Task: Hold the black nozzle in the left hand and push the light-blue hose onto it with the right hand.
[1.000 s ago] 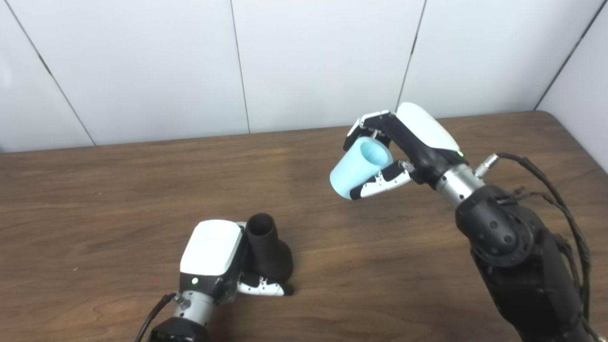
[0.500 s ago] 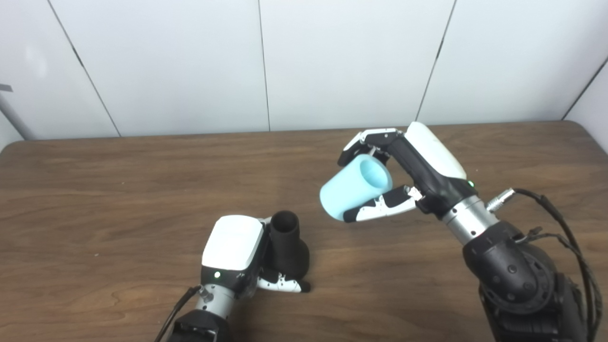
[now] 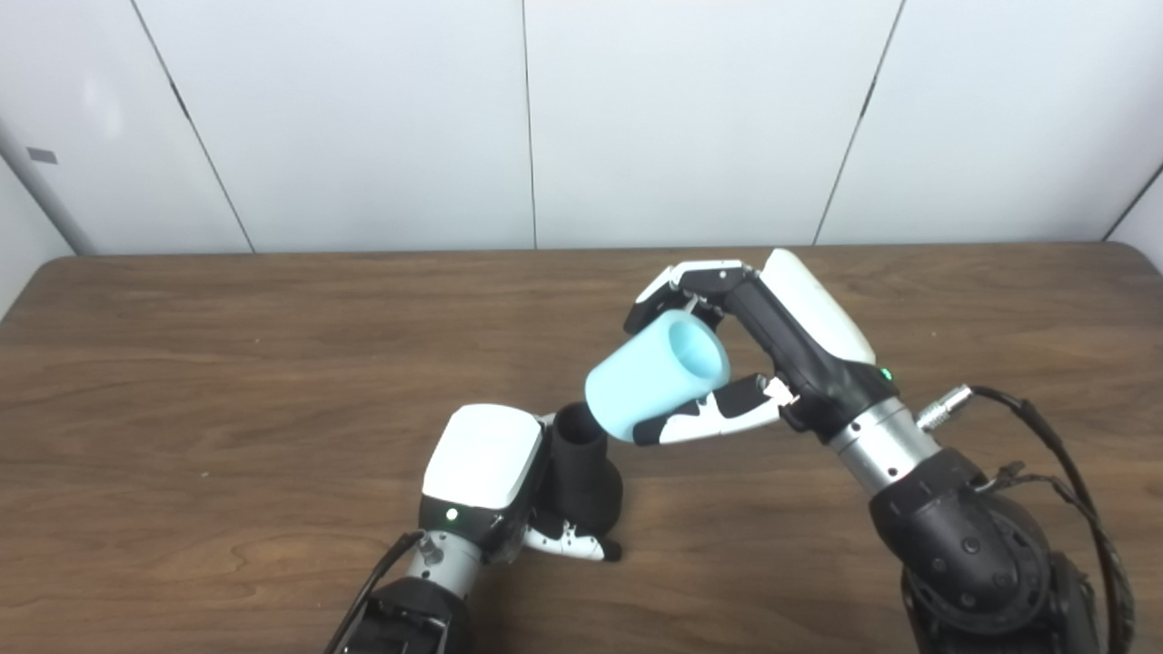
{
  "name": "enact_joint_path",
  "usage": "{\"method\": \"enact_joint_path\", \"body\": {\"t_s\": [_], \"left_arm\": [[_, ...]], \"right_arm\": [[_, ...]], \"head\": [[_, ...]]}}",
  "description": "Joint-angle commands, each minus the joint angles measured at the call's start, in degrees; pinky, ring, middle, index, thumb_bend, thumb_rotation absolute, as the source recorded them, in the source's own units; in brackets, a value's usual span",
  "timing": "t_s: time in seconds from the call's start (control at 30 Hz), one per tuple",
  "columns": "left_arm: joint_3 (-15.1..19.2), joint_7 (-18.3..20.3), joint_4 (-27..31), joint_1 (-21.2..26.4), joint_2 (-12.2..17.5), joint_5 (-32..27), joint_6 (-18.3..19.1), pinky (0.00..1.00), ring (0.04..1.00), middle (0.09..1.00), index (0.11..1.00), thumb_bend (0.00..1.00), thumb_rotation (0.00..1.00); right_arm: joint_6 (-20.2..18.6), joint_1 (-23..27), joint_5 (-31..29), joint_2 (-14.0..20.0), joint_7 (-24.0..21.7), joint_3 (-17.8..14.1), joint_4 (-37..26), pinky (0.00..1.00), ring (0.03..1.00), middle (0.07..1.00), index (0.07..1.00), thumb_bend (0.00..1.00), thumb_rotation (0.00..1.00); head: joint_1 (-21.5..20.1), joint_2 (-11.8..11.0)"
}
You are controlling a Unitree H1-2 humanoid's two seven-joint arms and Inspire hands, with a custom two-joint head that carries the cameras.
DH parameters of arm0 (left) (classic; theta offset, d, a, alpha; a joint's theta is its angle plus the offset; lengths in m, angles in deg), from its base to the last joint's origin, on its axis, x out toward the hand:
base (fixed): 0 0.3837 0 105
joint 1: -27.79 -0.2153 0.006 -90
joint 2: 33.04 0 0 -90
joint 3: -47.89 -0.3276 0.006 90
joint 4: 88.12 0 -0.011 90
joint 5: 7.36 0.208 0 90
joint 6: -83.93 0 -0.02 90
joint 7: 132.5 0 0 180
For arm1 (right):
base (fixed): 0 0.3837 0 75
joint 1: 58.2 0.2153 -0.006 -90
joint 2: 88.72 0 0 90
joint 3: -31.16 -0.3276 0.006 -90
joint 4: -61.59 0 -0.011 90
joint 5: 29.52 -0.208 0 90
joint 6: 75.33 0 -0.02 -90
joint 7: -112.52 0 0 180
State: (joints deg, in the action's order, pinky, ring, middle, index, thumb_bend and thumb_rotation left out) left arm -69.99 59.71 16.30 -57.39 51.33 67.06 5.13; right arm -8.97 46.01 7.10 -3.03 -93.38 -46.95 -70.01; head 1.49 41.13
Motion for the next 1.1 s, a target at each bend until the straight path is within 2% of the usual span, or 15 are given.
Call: {"method": "enact_joint_path", "body": {"t_s": [0.0, 0.07, 0.13, 0.27, 0.33, 0.57, 0.7, 0.77, 0.83, 1.0, 1.07], "left_arm": [[-1.52, 3.76, -1.38, -1.83, -0.11, -0.31, -0.49, 0.44, 0.510, 0.503, 0.480, 0.52, 0.00], [-1.72, 3.96, -1.41, -1.74, -0.11, 0.11, -0.46, 0.43, 0.503, 0.493, 0.482, 0.52, 0.00], [-1.90, 4.17, -1.43, -1.62, -0.13, 0.51, -0.44, 0.41, 0.486, 0.445, 0.487, 0.53, 0.00], [-1.90, 4.94, -1.15, -1.51, -0.40, 0.63, -0.21, 0.41, 0.483, 0.427, 0.490, 0.53, 0.00], [-1.90, 5.38, -1.01, -1.46, -0.50, 1.09, -0.18, 0.42, 0.495, 0.455, 0.488, 0.53, 0.00], [-1.70, 5.40, -0.76, -1.66, -0.65, 1.02, -0.39, 0.42, 0.491, 0.456, 0.488, 0.53, 0.00], [-1.75, 5.58, -0.77, -1.69, -0.76, 1.74, -0.14, 0.42, 0.491, 0.437, 0.491, 0.53, 0.00], [-1.78, 5.36, -1.05, -1.66, -0.86, 2.09, -0.04, 0.44, 0.509, 0.471, 0.487, 0.53, 0.00], [-1.82, 5.38, -1.27, -1.58, -0.92, 2.21, 0.00, 0.45, 0.515, 0.486, 0.485, 0.53, 0.00], [-2.08, 4.35, -2.08, -1.38, -1.03, 2.08, -0.34, 0.44, 0.506, 0.451, 0.492, 0.53, 0.00], [-2.32, 4.17, -2.24, -1.34, -1.09, 2.36, -0.39, 0.46, 0.521, 0.482, 0.486, 0.53, 0.00]], "right_arm": [[1.29, 0.75, -0.02, -0.45, 0.86, -0.01, -1.39, 0.34, 0.386, 0.502, 0.534, 0.51, 0.00], [1.51, 0.55, -0.18, -0.66, 1.03, 0.16, -1.10, 0.34, 0.385, 0.502, 0.536, 0.51, 0.00], [1.87, 0.37, -0.07, -0.81, 1.23, 0.43, -0.69, 0.33, 0.384, 0.505, 0.535, 0.51, 0.00], [2.48, -0.13, -0.11, -1.12, 1.58, 1.01, 0.08, 0.34, 0.386, 0.503, 0.534, 0.51, 0.00], [2.75, -0.50, -0.19, -1.31, 1.69, 1.29, 0.35, 0.33, 0.391, 0.499, 0.533, 0.50, 0.00], [3.41, -2.21, -0.75, -2.18, 2.20, 1.84, 1.31, 0.33, 0.391, 0.494, 0.538, 0.49, 0.00], [5.43, -3.34, -0.84, -2.46, 3.78, 2.59, 2.47, 0.33, 0.391, 0.495, 0.534, 0.49, 0.00], [6.61, -3.61, -1.25, -2.48, 4.68, 2.76, 3.07, 0.33, 0.392, 0.497, 0.529, 0.50, 0.00], [7.02, -3.59, -1.39, -2.54, 5.03, 2.87, 3.32, 0.33, 0.393, 0.499, 0.526, 0.50, 0.00], [7.61, -2.85, -1.51, -2.40, 5.00, 3.17, 3.72, 0.31, 0.395, 0.501, 0.534, 0.49, 0.00], [7.86, -2.33, -1.49, -2.16, 4.83, 3.21, 3.92, 0.31, 0.395, 0.502, 0.529, 0.49, 0.00]], "head": [[0.13, 0.06], [0.35, 0.10], [0.52, 0.17], [0.70, 0.26], [0.66, 0.37], [0.64, 0.46], [0.71, 0.21], [0.73, 0.09], [0.71, 0.03], [0.53, -0.28], [0.62, -0.38]]}}
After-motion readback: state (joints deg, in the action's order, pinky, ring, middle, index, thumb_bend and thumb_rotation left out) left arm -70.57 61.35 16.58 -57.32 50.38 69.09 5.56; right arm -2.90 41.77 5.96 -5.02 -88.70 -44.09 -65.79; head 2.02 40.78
